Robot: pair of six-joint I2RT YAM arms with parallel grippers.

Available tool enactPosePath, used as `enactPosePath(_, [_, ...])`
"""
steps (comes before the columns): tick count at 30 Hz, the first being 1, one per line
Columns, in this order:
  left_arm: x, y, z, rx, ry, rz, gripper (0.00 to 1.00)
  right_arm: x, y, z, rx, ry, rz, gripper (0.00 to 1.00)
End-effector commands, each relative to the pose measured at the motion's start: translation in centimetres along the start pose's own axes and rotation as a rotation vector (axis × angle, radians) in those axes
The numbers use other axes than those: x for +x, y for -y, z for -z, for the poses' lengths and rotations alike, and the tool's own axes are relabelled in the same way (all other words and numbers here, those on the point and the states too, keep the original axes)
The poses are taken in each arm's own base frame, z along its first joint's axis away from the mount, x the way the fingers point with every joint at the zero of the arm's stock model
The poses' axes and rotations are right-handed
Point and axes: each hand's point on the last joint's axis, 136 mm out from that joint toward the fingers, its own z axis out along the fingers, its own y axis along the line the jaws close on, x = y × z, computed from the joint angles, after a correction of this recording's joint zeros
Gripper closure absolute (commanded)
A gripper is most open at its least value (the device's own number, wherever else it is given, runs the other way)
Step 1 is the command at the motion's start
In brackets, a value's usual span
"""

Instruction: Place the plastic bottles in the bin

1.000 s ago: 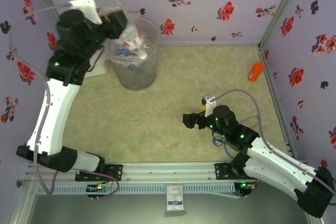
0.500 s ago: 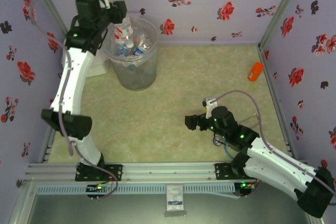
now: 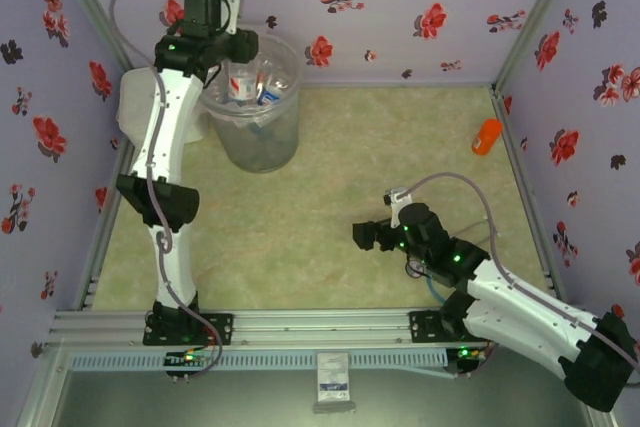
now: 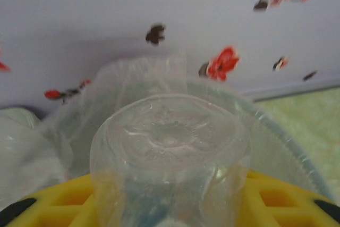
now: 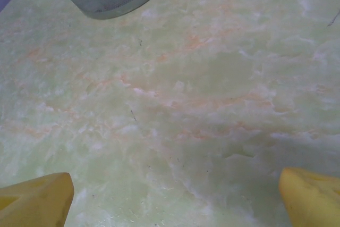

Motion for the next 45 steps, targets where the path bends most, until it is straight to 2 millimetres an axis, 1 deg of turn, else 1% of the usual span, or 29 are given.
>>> enactPosePath(1, [5.5,0.2,-3.1,0.009,-0.184,-0.038,0.67,0.0,0.3,-0.4,0.012,0.008,0.01,0.01])
enactPosePath(4, [6.8,0.7,-4.0,0.029,-0.209,-0.033,0.64,0.0,0.2,-0.6,0.009,0.005,0.008,0.01])
enactPosePath(6, [7.1,1.1,-4.3,0.05,-0.213,-0.015,0.63,0.1,0.3,-0.7,0.011,0.002,0.007,0.01])
enactPosePath(8, [6.9,1.6,-4.1,0.076,-0.205,0.002,0.6,0.0,0.2,-0.7,0.011,0.002,0.006,0.01])
enactPosePath(10, [5.8,2.1,-3.3,0.101,-0.179,0.017,0.52,0.0,0.3,-0.7,0.012,0.001,0.005,0.01])
enactPosePath(12, [4.0,2.7,-1.8,0.13,-0.129,0.026,0.37,0.0,0.3,-0.7,0.013,0.001,0.004,0.01])
enactPosePath(13, [3.1,2.8,-0.9,0.136,-0.103,0.029,0.33,-0.1,0.3,-0.7,0.013,0.001,0.004,0.01])
enactPosePath(14, [1.9,3.0,0.2,0.143,-0.067,0.031,0.25,0.0,0.3,-0.7,0.013,0.001,0.005,0.01])
enactPosePath(17, [-0.9,3.0,3.4,0.145,0.022,0.031,0.09,0.0,0.2,-0.9,0.011,-0.002,0.001,0.01])
enactPosePath(18, [-1.8,2.9,4.5,0.138,0.05,0.029,0.06,0.1,0.2,-1.0,0.01,-0.006,0.0,0.01])
enactPosePath(20, [-2.8,2.3,6.0,0.112,0.088,0.024,0.03,0.1,0.1,-1.1,0.006,-0.007,-0.001,0.01])
enactPosePath(23, [-3.4,1.1,7.6,0.063,0.116,0.03,0.04,0.2,0.1,-1.2,0.008,-0.014,-0.002,0.01])
enactPosePath(25, [-3.2,0.4,7.8,0.031,0.116,0.037,0.09,0.0,0.1,-1.2,0.007,-0.01,-0.002,0.01])
enactPosePath(27, [-2.7,0.0,7.4,0.009,0.108,0.05,0.17,0.0,0.0,-1.2,0.005,-0.008,-0.003,0.01])
enactPosePath(28, [-2.0,-0.1,7.1,0.008,0.09,0.059,0.2,-0.1,0.0,-1.2,0.005,-0.008,-0.003,0.01])
enactPosePath(29, [-2.0,0.1,6.7,0.014,0.095,0.069,0.24,-0.1,0.0,-1.2,0.005,-0.008,-0.003,0.01])
enactPosePath(33, [0.0,1.3,4.7,0.036,0.059,0.076,0.37,-0.1,0.0,-1.1,0.008,-0.012,0.0,0.01])
enactPosePath(35, [1.0,1.7,3.5,0.04,0.033,0.078,0.41,0.0,0.1,-1.1,0.012,-0.014,0.003,0.01])
enactPosePath(41, [4.3,1.9,0.1,0.03,-0.061,0.087,0.48,0.1,0.2,-1.1,0.018,-0.018,0.006,0.01])
enactPosePath(45, [6.9,1.6,-1.5,0.014,-0.112,0.096,0.51,0.2,0.2,-1.3,0.017,-0.018,0.003,0.01])
